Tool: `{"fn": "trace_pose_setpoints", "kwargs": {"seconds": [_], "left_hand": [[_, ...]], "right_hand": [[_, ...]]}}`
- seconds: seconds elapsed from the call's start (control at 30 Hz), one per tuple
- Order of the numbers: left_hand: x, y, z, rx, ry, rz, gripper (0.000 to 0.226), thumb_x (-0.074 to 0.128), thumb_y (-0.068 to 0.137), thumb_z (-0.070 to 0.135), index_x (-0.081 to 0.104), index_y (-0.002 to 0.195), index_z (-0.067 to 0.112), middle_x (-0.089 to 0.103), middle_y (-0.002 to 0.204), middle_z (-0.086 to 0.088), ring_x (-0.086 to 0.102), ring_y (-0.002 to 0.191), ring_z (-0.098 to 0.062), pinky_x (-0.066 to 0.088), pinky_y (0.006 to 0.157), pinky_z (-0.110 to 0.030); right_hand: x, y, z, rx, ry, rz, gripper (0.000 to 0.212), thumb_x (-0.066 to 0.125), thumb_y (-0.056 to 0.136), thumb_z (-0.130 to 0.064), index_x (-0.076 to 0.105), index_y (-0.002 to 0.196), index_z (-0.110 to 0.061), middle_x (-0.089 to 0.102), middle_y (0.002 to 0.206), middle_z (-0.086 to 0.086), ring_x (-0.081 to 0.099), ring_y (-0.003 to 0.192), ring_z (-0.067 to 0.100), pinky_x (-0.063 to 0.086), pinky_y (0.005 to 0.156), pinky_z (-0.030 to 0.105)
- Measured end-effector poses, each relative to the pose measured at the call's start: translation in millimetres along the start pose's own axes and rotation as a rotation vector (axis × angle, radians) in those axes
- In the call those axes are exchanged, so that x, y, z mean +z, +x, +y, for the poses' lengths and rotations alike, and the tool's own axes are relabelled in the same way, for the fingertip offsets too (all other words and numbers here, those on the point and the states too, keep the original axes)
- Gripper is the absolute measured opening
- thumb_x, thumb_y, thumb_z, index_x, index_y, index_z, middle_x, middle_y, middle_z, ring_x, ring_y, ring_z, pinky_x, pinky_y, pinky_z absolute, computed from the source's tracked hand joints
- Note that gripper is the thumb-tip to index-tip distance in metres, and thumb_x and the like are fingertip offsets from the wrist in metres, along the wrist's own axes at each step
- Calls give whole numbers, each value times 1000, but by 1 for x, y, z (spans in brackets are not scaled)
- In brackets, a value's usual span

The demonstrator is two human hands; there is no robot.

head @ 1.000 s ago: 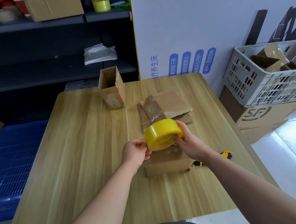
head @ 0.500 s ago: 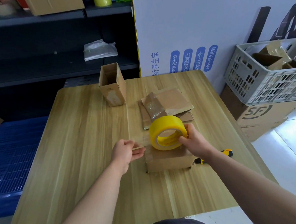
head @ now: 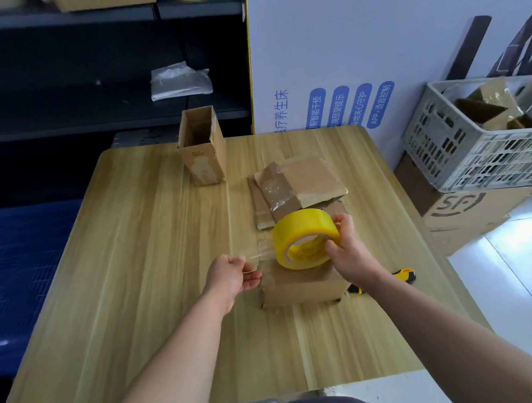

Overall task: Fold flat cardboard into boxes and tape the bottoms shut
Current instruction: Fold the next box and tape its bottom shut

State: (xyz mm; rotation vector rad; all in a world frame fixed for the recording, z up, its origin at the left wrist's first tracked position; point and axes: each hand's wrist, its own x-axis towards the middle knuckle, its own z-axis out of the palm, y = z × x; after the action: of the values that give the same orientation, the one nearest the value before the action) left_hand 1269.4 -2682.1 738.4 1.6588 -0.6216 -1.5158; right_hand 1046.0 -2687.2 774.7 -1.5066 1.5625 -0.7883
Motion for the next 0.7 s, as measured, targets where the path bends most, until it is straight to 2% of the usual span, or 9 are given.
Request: {"fn": "trace_pose_setpoints", "kwargs": {"seconds": [0.1,0.23,0.33,0.5,0.6,0.7], "left_hand": [[3,2,0,6,14,20,26,35,104,12,45,82,3,58,77,-16,65,65,-23,54,50,-28],[5,4,-6,2,64,47,25,36,103,11,45,80,4,56,76,-14,62,61,-21,52,45,-25],[5,8,-14,6,130,38,23,38,100,10,47,80,3,53,72,-11,55,57,-20,51,49,-28],[8,10,-24,18,172,-4,34,40,100,11,49,67,6,48,55,-5,45,51,-18,50,53,-30],[13,9,-24,20,200,14,26,43,101,16,52,80,3,49,57,-6,44,49,-16,48,48,-27],[17,6,-26,11,233,11,18,43,101,24,46,97,7,51,66,-9,44,48,-17,47,44,-28]], "right_hand": [[0,0,1,2,4,0,35,44,94,-2,31,126,-10,47,106,4,47,89,15,41,71,27],[1,0,0,6,16,-16,39,46,93,-2,31,128,-13,47,114,7,49,97,21,41,79,31],[1,-1,0,8,18,-40,40,46,93,-3,31,128,-14,46,115,5,48,96,18,43,78,30],[0,-1,-1,22,13,-63,42,45,92,-2,30,129,-15,45,115,6,46,92,13,43,76,22],[-1,-2,-2,20,-1,-73,44,45,92,-2,29,131,-14,43,115,3,46,96,15,41,76,22],[-1,-1,-2,18,-15,-74,45,45,91,0,29,132,-12,42,115,0,45,99,16,40,77,25]]}}
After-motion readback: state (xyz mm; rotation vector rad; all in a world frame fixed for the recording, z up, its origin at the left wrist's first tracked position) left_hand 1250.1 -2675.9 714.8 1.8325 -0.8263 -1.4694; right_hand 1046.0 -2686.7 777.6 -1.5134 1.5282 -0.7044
